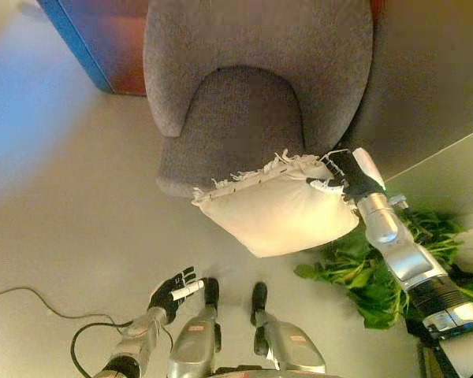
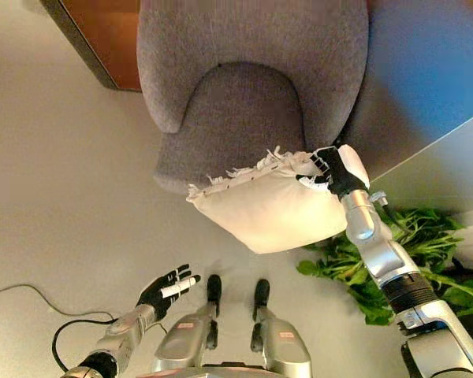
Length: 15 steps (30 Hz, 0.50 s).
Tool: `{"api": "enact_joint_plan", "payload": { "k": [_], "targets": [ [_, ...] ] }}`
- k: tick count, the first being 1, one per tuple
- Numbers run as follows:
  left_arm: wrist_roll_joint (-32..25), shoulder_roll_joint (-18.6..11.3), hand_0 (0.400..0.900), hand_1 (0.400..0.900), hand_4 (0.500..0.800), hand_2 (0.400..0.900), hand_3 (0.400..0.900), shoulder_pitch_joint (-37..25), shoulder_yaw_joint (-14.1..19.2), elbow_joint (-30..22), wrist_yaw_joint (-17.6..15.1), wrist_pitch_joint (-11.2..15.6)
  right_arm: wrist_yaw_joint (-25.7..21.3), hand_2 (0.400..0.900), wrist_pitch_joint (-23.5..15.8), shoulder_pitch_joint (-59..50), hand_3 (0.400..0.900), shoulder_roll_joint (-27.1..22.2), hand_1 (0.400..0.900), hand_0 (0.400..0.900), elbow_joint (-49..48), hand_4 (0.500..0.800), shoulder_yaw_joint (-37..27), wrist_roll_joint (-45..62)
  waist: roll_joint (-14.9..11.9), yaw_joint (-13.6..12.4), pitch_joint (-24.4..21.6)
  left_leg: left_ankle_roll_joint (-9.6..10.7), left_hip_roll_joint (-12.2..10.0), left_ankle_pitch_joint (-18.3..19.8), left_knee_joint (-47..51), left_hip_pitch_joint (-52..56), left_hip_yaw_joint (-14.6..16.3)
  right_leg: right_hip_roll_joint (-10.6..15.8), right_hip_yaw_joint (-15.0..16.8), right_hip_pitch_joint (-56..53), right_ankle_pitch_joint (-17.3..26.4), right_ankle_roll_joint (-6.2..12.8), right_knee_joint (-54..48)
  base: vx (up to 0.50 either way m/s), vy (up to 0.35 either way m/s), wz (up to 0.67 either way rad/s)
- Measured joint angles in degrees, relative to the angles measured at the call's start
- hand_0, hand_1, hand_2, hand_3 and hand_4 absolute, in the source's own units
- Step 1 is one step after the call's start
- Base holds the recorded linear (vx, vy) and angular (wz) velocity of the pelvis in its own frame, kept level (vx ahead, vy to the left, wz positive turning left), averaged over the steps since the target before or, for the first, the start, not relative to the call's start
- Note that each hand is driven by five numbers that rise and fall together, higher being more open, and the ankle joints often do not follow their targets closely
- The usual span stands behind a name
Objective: Pick up the pillow and put it on the sofa.
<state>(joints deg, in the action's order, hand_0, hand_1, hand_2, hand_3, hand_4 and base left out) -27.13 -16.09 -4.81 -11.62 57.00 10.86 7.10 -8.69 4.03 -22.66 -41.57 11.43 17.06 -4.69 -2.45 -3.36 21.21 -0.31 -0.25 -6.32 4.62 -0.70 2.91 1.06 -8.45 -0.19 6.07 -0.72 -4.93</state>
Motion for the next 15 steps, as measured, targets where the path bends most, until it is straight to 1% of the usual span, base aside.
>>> {"api": "enact_joint_plan", "payload": {
  "k": [3,6,9,12,13,14,15],
  "targets": [
    [0.51,0.22,0.900,0.900,0.800,0.900,0.900,1.41,0.01,1.14,0.44,-0.74,2.07,0.400,0.07,-0.66,0.400,-1.40,0.400,0.400,-0.86,0.500,-0.06,0.23,-0.29,-0.03,-3.64,0.25,0.02,0.47,0.04,0.88,-0.27,0.02,-0.20,-1.00,-0.46,0.00,-0.01,0.03,0.011,0.09],
    [0.55,0.26,0.900,0.900,0.800,0.900,0.900,2.91,0.01,1.65,0.99,-0.92,3.76,0.400,0.54,-1.50,0.400,-2.27,0.400,0.400,-0.87,0.500,-0.07,0.53,-0.44,-0.14,-6.17,0.31,0.11,0.62,0.10,1.57,-0.79,0.11,-0.74,-1.89,-0.96,0.36,-0.02,0.02,0.000,0.12],
    [0.61,0.29,0.900,0.900,0.800,0.900,0.900,3.82,0.01,1.89,1.11,-1.69,5.40,0.400,2.02,-3.82,0.400,-4.02,0.400,0.400,-0.86,0.500,-0.05,2.29,-0.47,-0.44,-7.70,0.29,0.18,0.65,0.23,2.03,-1.35,0.17,-1.41,-2.62,-1.09,0.38,-0.03,0.03,0.004,0.14],
    [2.28,0.34,0.900,0.900,0.800,0.900,0.900,3.81,0.01,3.36,1.33,-2.69,6.38,0.400,3.41,-7.47,0.400,-5.69,0.400,0.400,-0.77,0.500,0.20,3.63,-0.41,-1.19,-8.72,0.28,0.20,0.63,0.03,2.20,-1.57,0.17,-1.60,-2.85,-1.12,0.35,-0.03,0.03,0.006,0.18],
    [2.61,0.33,0.900,0.900,0.800,0.900,0.900,3.77,0.00,3.77,1.59,-3.22,6.70,0.733,4.28,-9.35,0.733,-6.10,0.733,0.733,-0.23,0.700,0.83,4.60,-0.37,-1.45,-8.99,0.28,0.21,0.63,0.03,2.36,-1.71,0.17,-1.82,-3.12,-1.13,0.33,-0.04,0.04,-0.007,0.20],
    [2.69,0.34,0.900,0.900,0.800,0.900,0.900,3.50,-0.02,4.39,1.89,-3.68,7.06,0.900,5.41,-11.92,0.900,-6.58,0.900,0.900,0.84,0.800,2.08,5.32,-0.34,-1.49,-9.02,0.29,0.26,0.63,0.03,2.81,-2.02,0.19,-2.03,-3.70,-1.22,0.33,-0.04,0.04,-0.012,0.16],
    [2.68,0.30,0.900,0.900,0.800,0.900,0.900,3.46,-0.08,4.84,2.25,-3.84,7.61,0.900,6.32,-14.01,0.900,-6.80,0.900,0.900,2.03,0.800,3.20,5.76,-0.37,-1.50,-9.35,0.29,0.30,0.63,0.02,3.01,-2.48,0.22,-2.61,-4.04,-1.35,0.32,-0.05,0.05,-0.024,0.21]
  ]
}}
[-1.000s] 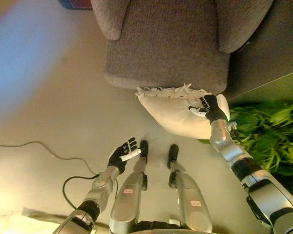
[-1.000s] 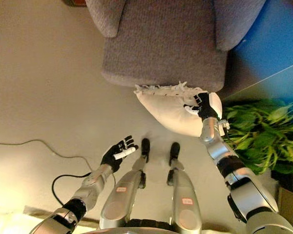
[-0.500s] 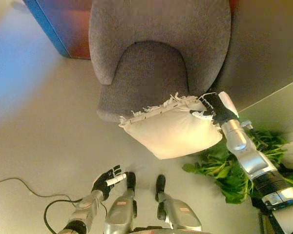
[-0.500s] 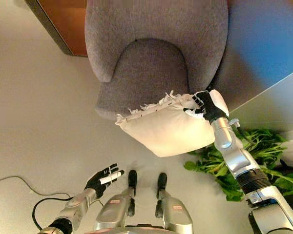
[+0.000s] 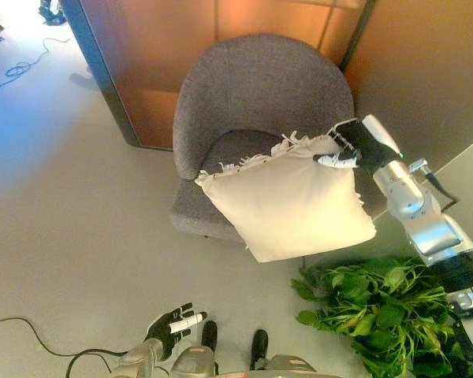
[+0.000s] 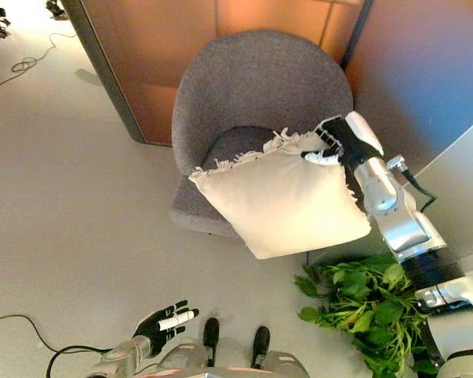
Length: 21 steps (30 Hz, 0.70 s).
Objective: Pick up the pillow and put it on the sofa.
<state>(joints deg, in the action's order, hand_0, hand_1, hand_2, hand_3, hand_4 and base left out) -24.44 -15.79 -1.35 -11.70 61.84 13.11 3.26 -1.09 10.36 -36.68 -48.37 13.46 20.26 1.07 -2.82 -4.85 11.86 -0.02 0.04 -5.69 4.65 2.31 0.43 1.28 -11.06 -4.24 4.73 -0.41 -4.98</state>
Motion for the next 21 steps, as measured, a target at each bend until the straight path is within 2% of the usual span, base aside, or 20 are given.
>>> {"api": "enact_joint_plan", "payload": {
  "k": [3,5,7,12,16,21],
  "targets": [
    [-0.01,-0.15,0.900,0.900,0.800,0.900,0.900,-0.33,-1.81,1.27,0.90,-1.38,0.59,0.900,2.11,-11.00,0.900,0.06,0.900,0.900,10.15,0.800,7.59,2.48,0.01,-0.39,-1.45,0.04,0.11,0.01,-0.02,0.71,-0.96,0.08,-0.99,-1.05,-0.45,0.04,-0.02,0.05,-0.028,0.23],
    [-0.01,-0.09,0.900,0.900,0.800,0.900,0.900,-0.58,-3.47,1.33,1.73,-2.11,0.52,0.900,2.78,-16.47,0.900,0.36,0.900,0.900,17.43,0.800,9.60,3.26,0.03,-2.00,-2.43,0.10,0.22,-0.04,-0.03,0.82,-1.81,0.17,-1.94,-1.57,-0.76,0.05,-0.02,0.06,-0.017,0.28],
    [-0.02,-0.08,0.900,0.900,0.800,0.900,0.900,-0.91,-6.58,1.45,2.38,-2.64,-0.38,0.900,3.52,-25.83,0.900,1.72,0.900,0.900,29.69,0.800,15.40,3.28,0.31,-3.49,-3.53,0.17,0.25,0.01,-0.03,0.99,-2.18,0.17,-2.21,-1.87,-0.94,0.02,-0.16,0.06,-0.002,0.24],
    [-0.07,-0.15,0.900,0.900,0.800,0.900,0.900,-1.02,-8.97,2.14,3.08,-3.81,-1.19,0.900,3.65,-35.17,0.900,2.40,0.900,0.900,35.76,0.800,16.96,3.28,0.27,-6.50,-5.50,0.21,0.45,-0.14,-0.05,1.07,-3.93,0.24,-4.27,-2.68,-1.72,-0.06,-0.16,0.03,-0.003,0.19],
    [-0.10,-0.52,0.900,0.900,0.800,0.900,0.900,-1.29,-9.66,2.43,3.27,-4.29,-1.18,0.900,3.08,-39.56,0.900,5.40,0.900,0.900,39.54,0.800,18.20,3.80,-0.38,-6.90,-6.29,0.29,0.60,-0.30,-0.05,1.14,-5.06,0.28,-5.35,-3.18,-2.05,-0.05,-0.15,0.01,0.008,0.08],
    [-0.10,-1.06,0.900,0.900,0.800,0.900,0.900,-1.38,-11.08,2.42,3.30,-4.38,-1.15,0.900,2.72,-39.75,0.900,6.94,0.900,0.900,40.10,0.800,18.22,5.51,-1.08,-7.03,-6.96,0.41,0.82,-0.22,-0.04,1.02,-5.14,0.51,-5.46,-3.13,-2.07,-0.01,0.04,0.00,0.004,0.02]
  ]
}}
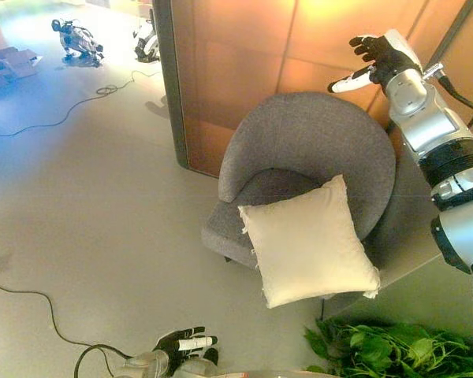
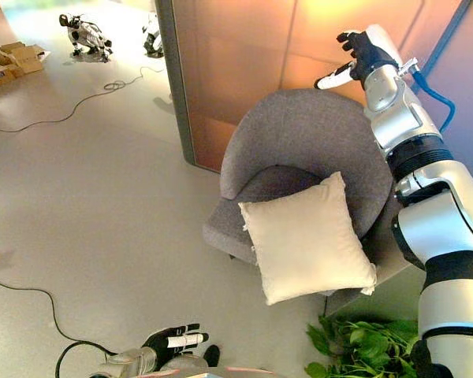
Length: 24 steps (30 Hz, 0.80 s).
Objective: Pick up the pillow and put it on the sofa.
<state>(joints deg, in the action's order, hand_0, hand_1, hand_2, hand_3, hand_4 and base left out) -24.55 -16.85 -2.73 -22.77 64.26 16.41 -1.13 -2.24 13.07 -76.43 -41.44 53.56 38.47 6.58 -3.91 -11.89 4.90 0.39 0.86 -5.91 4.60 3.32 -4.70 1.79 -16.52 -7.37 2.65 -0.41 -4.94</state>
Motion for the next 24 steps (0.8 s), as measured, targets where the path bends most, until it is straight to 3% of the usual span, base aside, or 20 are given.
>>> {"api": "enact_joint_plan", "payload": {
  "k": [5,9,15,20,24],
  "targets": [
    [0.00,-0.26,0.900,0.900,0.800,0.900,0.900,-0.02,-0.42,0.00,0.09,-0.01,0.02,0.900,0.54,0.28,0.900,-0.04,0.900,0.900,0.31,0.800,-0.19,3.50,0.03,0.71,-0.07,-0.05,0.05,-0.04,0.00,-0.07,0.20,0.07,0.18,0.20,0.00,0.01,0.01,-0.03,0.002,-0.09],
    [0.00,-0.07,0.900,0.900,0.800,0.900,0.900,-0.13,-0.77,-0.04,0.39,-0.05,-0.12,0.900,1.05,4.51,0.900,0.04,0.900,0.900,-0.39,0.800,-4.36,6.72,0.33,1.06,-0.48,-0.07,0.00,-0.03,-0.01,-0.17,0.59,0.05,0.56,0.56,0.00,0.01,0.02,-0.04,0.012,-0.20],
    [-0.08,0.05,0.900,0.900,0.800,0.900,0.900,0.20,-0.66,-0.09,0.28,0.11,-4.66,0.900,0.13,31.75,0.900,5.10,0.900,0.900,-12.79,0.800,-21.05,11.53,0.47,3.19,-0.69,-0.36,-0.16,0.42,0.03,-0.14,2.28,0.05,2.33,1.29,0.02,0.04,0.40,-0.04,0.005,-0.27],
    [-0.22,1.13,0.900,0.900,0.800,0.900,0.900,1.56,0.41,-0.06,-1.36,0.74,-7.43,0.900,0.23,55.49,0.900,14.07,0.900,0.900,-13.80,0.800,-23.40,16.48,1.91,7.60,0.04,-0.81,-0.49,0.84,0.04,0.40,5.21,-0.14,5.40,1.76,0.53,0.06,0.04,-0.03,-0.003,-0.41],
    [-0.53,2.24,0.900,0.900,0.800,0.900,0.900,3.59,3.09,-0.05,-2.78,2.40,-7.00,0.900,-2.50,70.23,0.900,19.16,0.900,0.900,-11.02,0.800,-26.10,23.40,3.16,10.92,0.82,-0.59,-1.10,1.82,0.28,1.82,7.66,-0.66,8.02,1.39,0.56,0.05,-0.04,-0.01,-0.003,-0.24]
  ]
}}
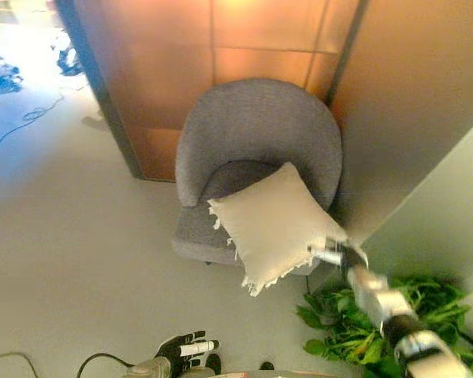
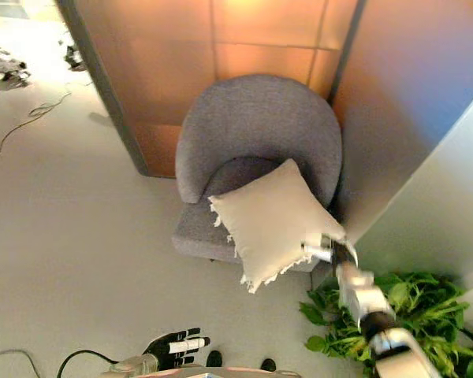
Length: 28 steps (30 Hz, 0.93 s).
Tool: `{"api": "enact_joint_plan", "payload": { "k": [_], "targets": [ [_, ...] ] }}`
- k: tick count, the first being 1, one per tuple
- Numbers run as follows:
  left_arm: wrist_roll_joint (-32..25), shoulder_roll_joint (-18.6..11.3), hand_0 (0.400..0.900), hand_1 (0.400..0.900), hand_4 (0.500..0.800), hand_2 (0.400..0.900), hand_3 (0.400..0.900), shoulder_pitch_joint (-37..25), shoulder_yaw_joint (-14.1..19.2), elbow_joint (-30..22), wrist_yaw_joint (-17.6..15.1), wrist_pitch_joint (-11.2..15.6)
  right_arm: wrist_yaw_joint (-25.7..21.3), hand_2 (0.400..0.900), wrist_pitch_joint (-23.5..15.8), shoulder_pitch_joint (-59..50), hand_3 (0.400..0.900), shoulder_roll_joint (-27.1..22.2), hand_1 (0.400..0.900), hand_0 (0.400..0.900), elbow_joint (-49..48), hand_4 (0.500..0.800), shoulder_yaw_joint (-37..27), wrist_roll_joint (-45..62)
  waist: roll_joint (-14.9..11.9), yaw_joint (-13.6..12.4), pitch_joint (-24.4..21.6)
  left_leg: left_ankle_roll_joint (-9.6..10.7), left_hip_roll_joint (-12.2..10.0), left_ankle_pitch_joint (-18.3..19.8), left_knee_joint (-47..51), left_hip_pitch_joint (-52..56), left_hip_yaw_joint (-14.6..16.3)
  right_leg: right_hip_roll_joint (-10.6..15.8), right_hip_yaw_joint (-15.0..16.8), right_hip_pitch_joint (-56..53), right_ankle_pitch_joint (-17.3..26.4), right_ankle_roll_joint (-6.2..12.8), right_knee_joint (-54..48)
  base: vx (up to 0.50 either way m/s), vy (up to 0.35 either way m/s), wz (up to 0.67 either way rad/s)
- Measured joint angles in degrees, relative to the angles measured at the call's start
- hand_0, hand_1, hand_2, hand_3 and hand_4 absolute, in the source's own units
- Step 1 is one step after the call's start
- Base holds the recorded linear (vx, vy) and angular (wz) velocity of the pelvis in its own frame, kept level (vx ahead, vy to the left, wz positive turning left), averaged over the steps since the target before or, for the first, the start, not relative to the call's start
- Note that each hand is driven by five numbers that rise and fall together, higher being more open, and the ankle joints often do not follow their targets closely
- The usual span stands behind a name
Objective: Pick up the pillow and put it on the sofa.
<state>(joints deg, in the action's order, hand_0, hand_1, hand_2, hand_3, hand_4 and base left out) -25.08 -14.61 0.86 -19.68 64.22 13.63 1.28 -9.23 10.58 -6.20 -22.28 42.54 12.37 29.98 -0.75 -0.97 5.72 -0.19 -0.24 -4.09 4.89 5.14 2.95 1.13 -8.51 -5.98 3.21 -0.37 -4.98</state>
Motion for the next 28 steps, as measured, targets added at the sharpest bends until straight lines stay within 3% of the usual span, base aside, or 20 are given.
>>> {"api": "enact_joint_plan", "payload": {
  "k": [4,10,16,28],
  "targets": [
    [0.00,0.67,0.900,0.900,0.800,0.900,0.900,0.06,1.46,0.01,-0.43,1.41,0.69,0.900,-3.87,6.07,0.900,4.81,0.900,0.900,7.77,0.800,-0.60,3.73,-0.02,0.97,0.06,0.54,-0.79,0.53,0.33,0.86,1.69,-0.40,0.24,-0.10,0.02,-0.07,-0.09,-0.03,0.005,-0.14],
    [0.00,1.14,0.900,0.900,0.800,0.900,0.900,-0.22,1.47,1.19,-0.46,2.63,6.45,0.900,-7.35,6.88,0.900,9.52,0.900,0.900,20.14,0.800,-1.56,4.08,0.19,0.74,-0.07,0.93,-1.24,1.06,0.32,1.25,1.92,-0.73,0.20,0.02,0.03,-0.16,-0.02,0.00,0.006,-0.05],
    [0.51,1.09,0.900,0.900,0.800,0.900,0.900,-0.14,1.47,3.55,0.71,2.75,10.31,0.900,-8.23,6.67,0.900,10.22,0.900,0.900,28.03,0.800,-2.83,3.92,0.50,0.67,-0.81,0.68,-1.04,1.15,-0.18,1.75,2.18,-0.59,0.46,-0.41,-0.13,-0.39,0.07,0.01,0.005,-0.06],
    [1.98,1.05,0.900,0.900,0.800,0.900,0.900,0.37,1.90,5.19,1.87,2.74,13.49,0.900,-8.20,6.75,0.900,10.22,0.900,0.900,30.55,0.800,-4.22,3.54,1.17,0.66,-3.42,0.67,-1.02,1.67,0.31,2.44,2.57,-0.59,0.94,-0.74,-0.20,-0.47,0.15,0.01,0.002,-0.04]
  ]
}}
